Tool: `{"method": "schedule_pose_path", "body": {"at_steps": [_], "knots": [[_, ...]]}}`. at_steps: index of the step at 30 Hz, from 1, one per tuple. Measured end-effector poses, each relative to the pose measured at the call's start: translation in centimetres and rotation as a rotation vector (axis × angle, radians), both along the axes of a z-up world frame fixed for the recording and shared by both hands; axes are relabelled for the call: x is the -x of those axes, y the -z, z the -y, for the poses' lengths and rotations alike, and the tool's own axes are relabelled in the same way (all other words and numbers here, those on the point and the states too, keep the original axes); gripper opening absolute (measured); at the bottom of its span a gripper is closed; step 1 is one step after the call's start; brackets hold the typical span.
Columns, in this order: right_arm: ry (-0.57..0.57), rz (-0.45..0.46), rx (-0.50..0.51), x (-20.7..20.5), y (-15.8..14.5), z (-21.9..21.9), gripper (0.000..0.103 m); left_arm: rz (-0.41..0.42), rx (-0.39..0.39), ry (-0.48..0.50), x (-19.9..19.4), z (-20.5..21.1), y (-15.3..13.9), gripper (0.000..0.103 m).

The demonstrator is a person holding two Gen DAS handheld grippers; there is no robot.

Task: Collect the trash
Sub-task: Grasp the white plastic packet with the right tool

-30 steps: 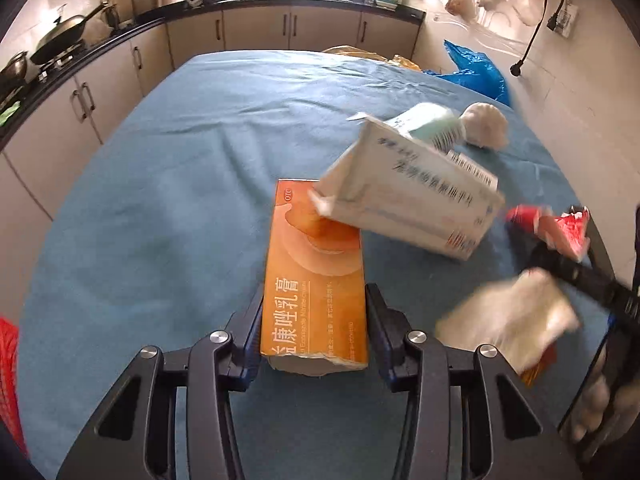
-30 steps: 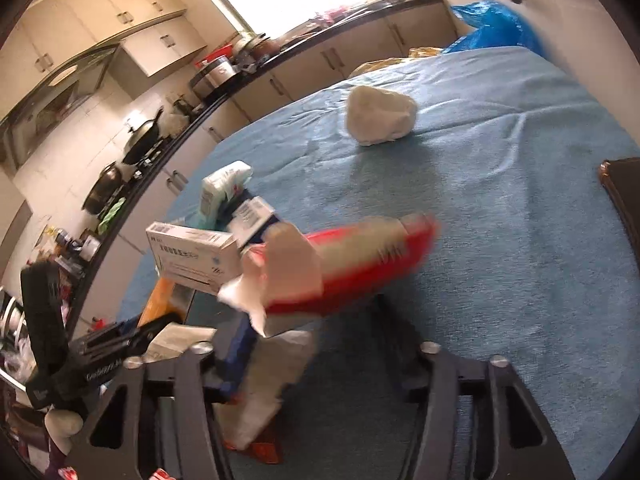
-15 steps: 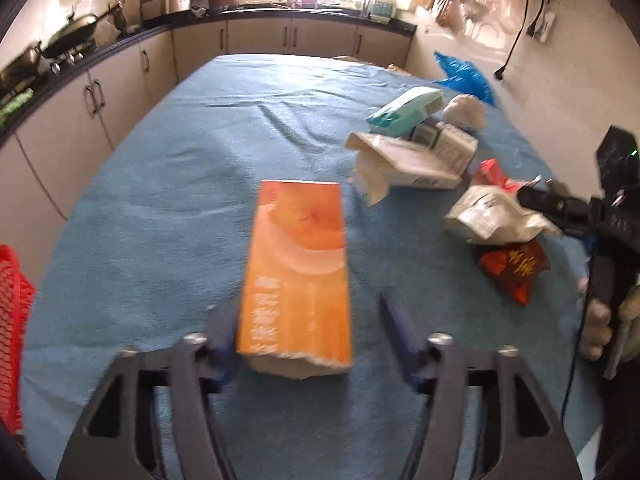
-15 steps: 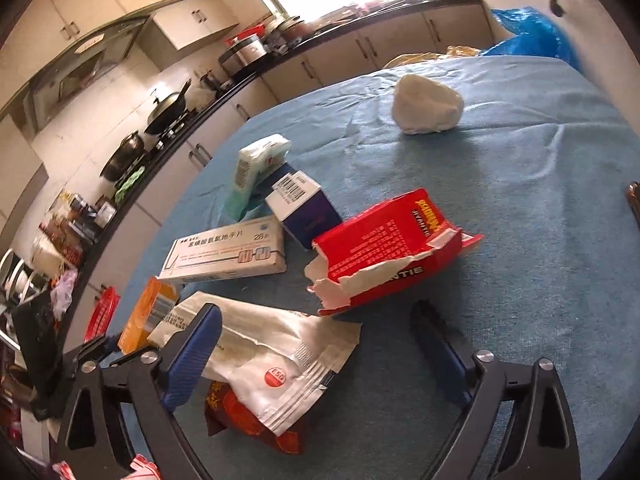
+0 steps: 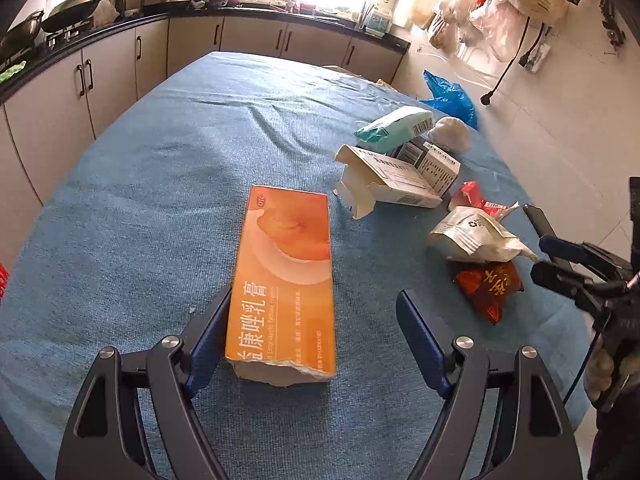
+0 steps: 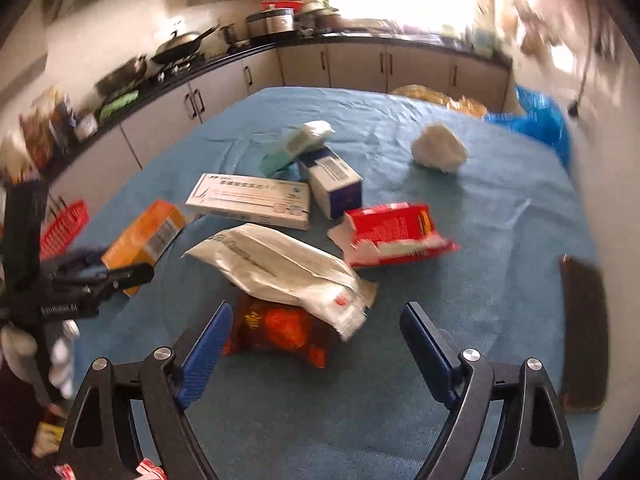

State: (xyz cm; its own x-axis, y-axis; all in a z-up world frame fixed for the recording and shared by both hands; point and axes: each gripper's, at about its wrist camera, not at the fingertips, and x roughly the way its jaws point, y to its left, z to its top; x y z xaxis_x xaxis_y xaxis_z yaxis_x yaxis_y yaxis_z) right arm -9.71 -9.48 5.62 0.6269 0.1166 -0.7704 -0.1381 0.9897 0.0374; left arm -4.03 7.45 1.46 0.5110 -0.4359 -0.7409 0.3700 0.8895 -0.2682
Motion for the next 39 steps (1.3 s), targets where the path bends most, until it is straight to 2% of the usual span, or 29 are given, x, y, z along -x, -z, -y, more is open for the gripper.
{"method": "schedule_pose_path", "body": {"at_steps": [3, 9, 10, 11, 14, 15, 16, 17, 18, 20, 31, 35, 39], "knots": [[-0.044, 0.025, 0.067, -0.8, -0.1, -2.3, 0.089, -0.001, 0.002, 0.000, 0.1, 0.1, 0.0, 0.079], [-0.085, 0.065, 0.270, -3.1, 1.6, -6.7, 0.087, 0.001, -0.009, 0.000, 0.0, 0.2, 0.0, 0.079], [-0.082, 0.052, 0.296, -3.6, 2.0, -7.1, 0.083, 0.001, -0.010, 0.001, 0.0, 0.2, 0.0, 0.079], [-0.078, 0.036, 0.307, -4.0, 2.4, -7.2, 0.064, 0.001, -0.011, 0.000, 0.0, 0.2, 0.0, 0.079], [-0.045, 0.047, 0.276, -4.0, 1.8, -6.9, 0.048, 0.000, -0.003, -0.001, 0.0, 0.1, 0.0, 0.079], [-0.040, 0.049, 0.245, -3.8, 1.3, -6.7, 0.027, -0.001, 0.005, -0.005, 0.0, 0.0, 0.0, 0.077], [-0.036, 0.044, 0.208, -3.6, 0.8, -6.5, 0.019, 0.001, 0.014, -0.030, 0.0, -0.3, 0.0, 0.071], [-0.017, 0.061, 0.191, -3.2, 0.1, -6.2, 0.018, 0.002, 0.018, -0.068, 0.0, -0.8, 0.0, 0.051], [-0.010, 0.077, 0.181, -2.6, -0.5, -6.1, 0.014, -0.008, 0.043, -0.092, -0.1, -1.5, 0.1, 0.043], [0.002, 0.094, 0.161, -1.7, -1.6, -6.0, 0.011, -0.026, 0.129, -0.116, -0.2, -2.9, 0.3, 0.043], [0.030, 0.122, 0.069, 2.9, -4.1, -6.1, 0.009, -0.004, 0.152, -0.138, 0.1, -3.6, 0.0, 0.043], [0.035, 0.116, 0.047, 4.0, -4.8, -6.2, 0.009, 0.029, 0.084, -0.152, 0.9, -3.2, -0.6, 0.043], [0.020, 0.131, 0.040, 5.3, -5.5, -6.7, 0.009, 0.080, 0.030, -0.133, 3.5, -3.6, -1.9, 0.043]]}}
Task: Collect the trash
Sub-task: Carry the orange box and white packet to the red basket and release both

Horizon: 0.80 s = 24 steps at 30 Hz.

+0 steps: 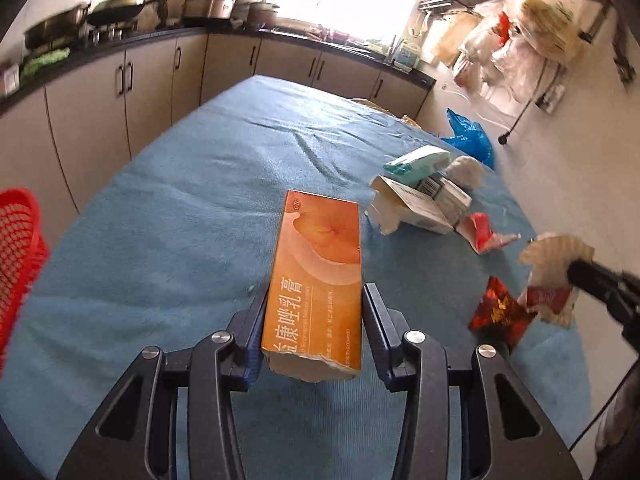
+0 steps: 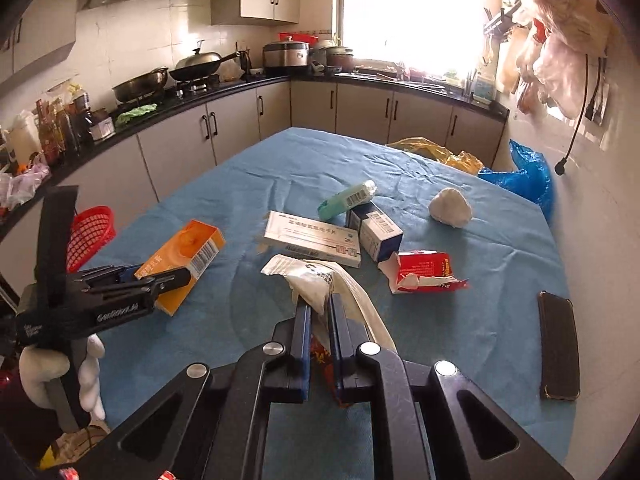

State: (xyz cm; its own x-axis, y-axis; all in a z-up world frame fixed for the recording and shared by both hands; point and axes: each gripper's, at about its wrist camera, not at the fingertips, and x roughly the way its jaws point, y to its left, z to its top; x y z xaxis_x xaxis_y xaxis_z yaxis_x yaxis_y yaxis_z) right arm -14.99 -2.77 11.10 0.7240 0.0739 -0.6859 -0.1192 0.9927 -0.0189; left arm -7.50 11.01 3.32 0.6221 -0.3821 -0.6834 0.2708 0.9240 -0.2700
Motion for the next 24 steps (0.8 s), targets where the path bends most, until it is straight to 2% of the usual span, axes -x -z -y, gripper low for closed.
{"method": "schedule_pose_path", "body": {"at_steps": [4, 11, 17, 24], "knots": [[-0.019, 0.026, -0.004, 1.0, -0.5, -1.1, 0.009, 0.068, -0.035, -0.006, 3.0, -1.5, -2.2, 0.043], [-0.083, 0.044, -0.019, 0.9, -0.7, -4.5, 0.009, 0.154, 0.014, -0.145, 7.8, -9.2, -5.4, 0.043], [-0.106, 0.080, -0.083, -0.7, -2.4, -5.9, 0.009, 0.163, 0.045, -0.272, 9.5, -15.3, -5.4, 0.043], [-0.145, 0.061, -0.119, -2.7, -3.3, -8.1, 0.009, 0.141, 0.064, -0.342, 10.1, -19.1, -4.2, 0.043]]}}
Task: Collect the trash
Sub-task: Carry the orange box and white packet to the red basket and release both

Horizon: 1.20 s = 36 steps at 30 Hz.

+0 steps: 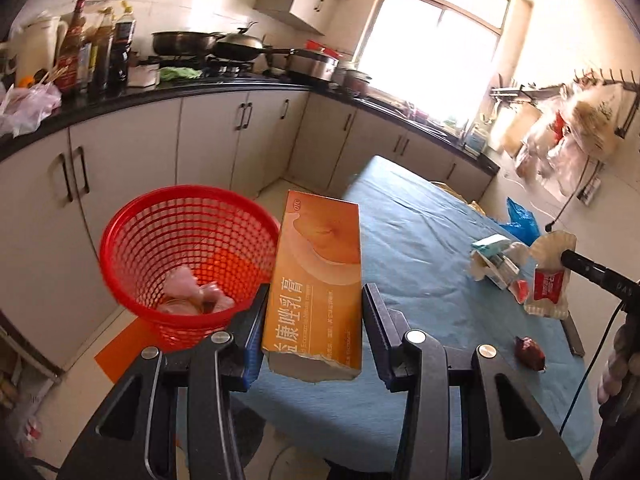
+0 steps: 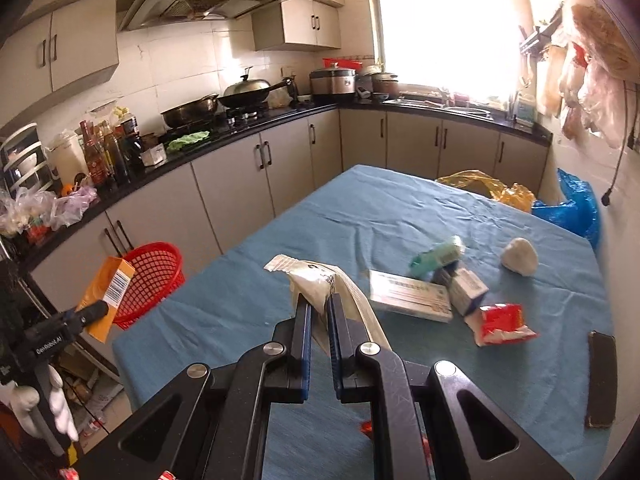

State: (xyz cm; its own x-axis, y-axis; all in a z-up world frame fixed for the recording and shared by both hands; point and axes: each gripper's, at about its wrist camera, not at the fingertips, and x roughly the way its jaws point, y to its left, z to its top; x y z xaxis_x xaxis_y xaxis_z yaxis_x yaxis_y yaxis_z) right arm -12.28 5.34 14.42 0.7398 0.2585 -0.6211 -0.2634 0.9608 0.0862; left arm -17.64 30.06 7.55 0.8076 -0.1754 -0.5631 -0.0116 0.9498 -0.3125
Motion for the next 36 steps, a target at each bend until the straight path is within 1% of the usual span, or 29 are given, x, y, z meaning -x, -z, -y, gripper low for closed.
{"method": "schedule_pose_path", "body": {"at_steps": [4, 7, 10, 14, 17, 20, 23, 24, 25, 26, 27, 29, 32, 36], "knots": [[-0.064, -0.008, -0.006, -1.1, -0.2, -3.3, 0.009, -0.008, 0.003, -0.029, -0.6, -1.9, 0.4, 0.043], [-0.127, -0.016, -0.029, -2.2, -0.3, -6.4, 0.009, -0.012, -0.007, -0.049, -1.3, -3.6, 0.3, 0.043], [-0.196, -0.029, -0.062, -3.7, -0.5, -10.2, 0.009, -0.015, -0.023, -0.079, -2.4, -5.3, 0.2, 0.043], [-0.289, -0.048, -0.114, -6.0, -0.5, -16.1, 0.009, -0.027, -0.025, -0.107, -4.6, -7.6, 0.2, 0.043], [-0.346, -0.077, -0.157, -7.5, -0.2, -20.2, 0.009, -0.045, 0.000, -0.121, -5.8, -9.2, 0.6, 0.043], [-0.386, -0.098, -0.180, -8.7, 0.5, -23.8, 0.009, -0.050, 0.005, -0.136, -6.4, -10.1, 0.8, 0.044], [-0.416, -0.118, -0.214, -9.9, 1.7, -26.4, 0.009, -0.056, 0.020, -0.151, -6.5, -11.2, 1.3, 0.046], [-0.415, -0.123, -0.223, -10.2, 2.1, -26.9, 0.013, -0.060, 0.027, -0.152, -6.4, -11.4, 1.4, 0.050], [-0.413, -0.130, -0.228, -10.5, 2.5, -27.2, 0.025, -0.063, 0.036, -0.155, -6.3, -11.7, 1.6, 0.053], [-0.407, -0.133, -0.225, -10.6, 3.0, -27.6, 0.031, -0.062, 0.047, -0.164, -6.1, -12.1, 1.7, 0.059], [-0.402, -0.128, -0.220, -10.6, 3.2, -27.6, 0.039, -0.061, 0.050, -0.171, -5.8, -12.3, 1.7, 0.060], [-0.390, -0.109, -0.186, -10.4, 3.5, -27.3, 0.040, -0.061, 0.050, -0.185, -5.0, -12.8, 1.7, 0.060], [-0.372, -0.091, -0.144, -9.9, 3.5, -25.8, 0.042, -0.054, 0.041, -0.209, -3.8, -13.2, 1.4, 0.064], [-0.327, -0.059, -0.071, -8.6, 3.6, -22.3, 0.056, -0.043, 0.029, -0.240, -2.0, -13.2, 0.9, 0.067]]}}
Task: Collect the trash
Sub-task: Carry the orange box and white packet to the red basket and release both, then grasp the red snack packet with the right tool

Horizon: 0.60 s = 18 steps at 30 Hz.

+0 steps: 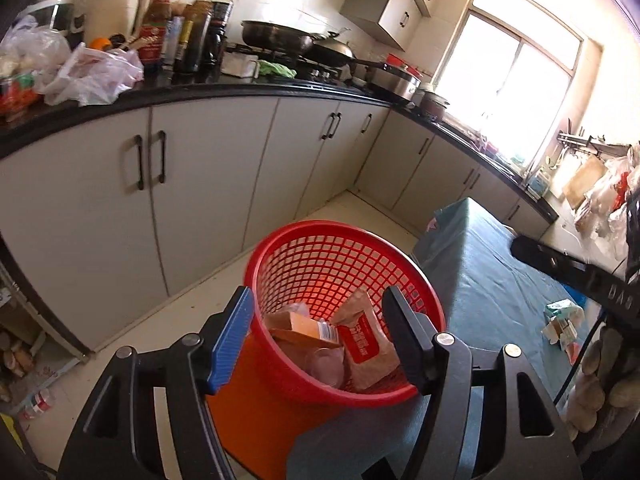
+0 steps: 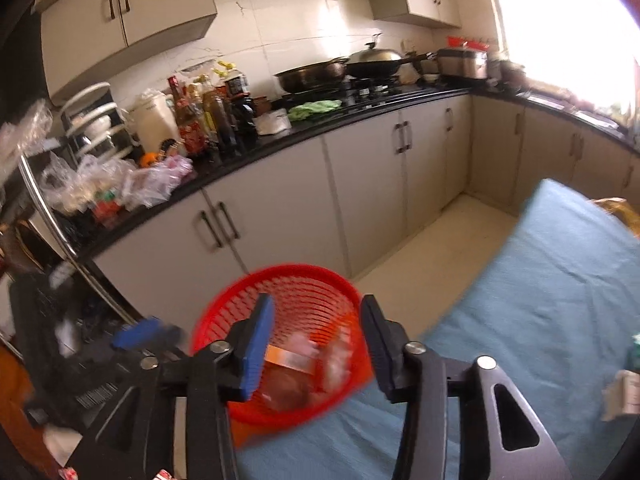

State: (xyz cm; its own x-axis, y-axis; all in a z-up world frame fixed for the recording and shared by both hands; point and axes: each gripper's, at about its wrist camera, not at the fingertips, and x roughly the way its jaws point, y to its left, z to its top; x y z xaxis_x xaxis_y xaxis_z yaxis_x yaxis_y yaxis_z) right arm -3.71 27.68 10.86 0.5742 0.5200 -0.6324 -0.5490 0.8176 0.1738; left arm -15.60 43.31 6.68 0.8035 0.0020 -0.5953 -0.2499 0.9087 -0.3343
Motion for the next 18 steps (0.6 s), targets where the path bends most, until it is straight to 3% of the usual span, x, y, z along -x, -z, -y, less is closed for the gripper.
{"method": "schedule_pose_path", "body": {"at_steps": [6, 18], "knots": [[0.108, -0.056, 0.034, 1.1, 1.4, 7.3, 0.059, 0.005, -0.043, 0.008, 1.9, 1.7, -0.3, 0.070], [0.323, -0.134, -0.048, 4.9, 1.9, 22.7, 0.066, -0.021, -0.075, 0.156, 2.0, 9.5, -0.3, 0.071]]}}
